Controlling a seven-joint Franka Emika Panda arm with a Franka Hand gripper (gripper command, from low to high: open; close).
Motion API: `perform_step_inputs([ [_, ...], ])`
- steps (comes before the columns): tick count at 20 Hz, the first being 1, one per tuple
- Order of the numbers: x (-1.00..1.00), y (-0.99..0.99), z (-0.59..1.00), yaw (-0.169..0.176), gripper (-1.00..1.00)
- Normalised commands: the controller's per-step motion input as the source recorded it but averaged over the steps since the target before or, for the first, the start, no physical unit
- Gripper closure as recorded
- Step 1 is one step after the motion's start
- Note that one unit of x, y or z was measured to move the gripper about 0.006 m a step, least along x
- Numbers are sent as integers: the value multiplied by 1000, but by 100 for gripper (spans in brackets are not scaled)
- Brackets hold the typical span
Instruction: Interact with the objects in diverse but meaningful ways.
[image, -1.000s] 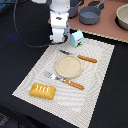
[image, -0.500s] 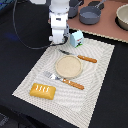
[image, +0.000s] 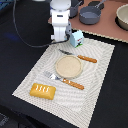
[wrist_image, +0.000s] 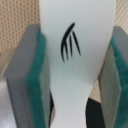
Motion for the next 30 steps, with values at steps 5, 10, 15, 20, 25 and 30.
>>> perform_step_inputs([
  [5, 171, 262, 1000, 23, 100],
  [10, 718, 458, 627, 0, 100],
  [15, 725, 537, 510, 0, 100],
  [20, 696, 567, 490, 0, 100],
  [25, 674, 545, 457, 0, 100],
  [30, 630, 493, 330, -5, 100],
])
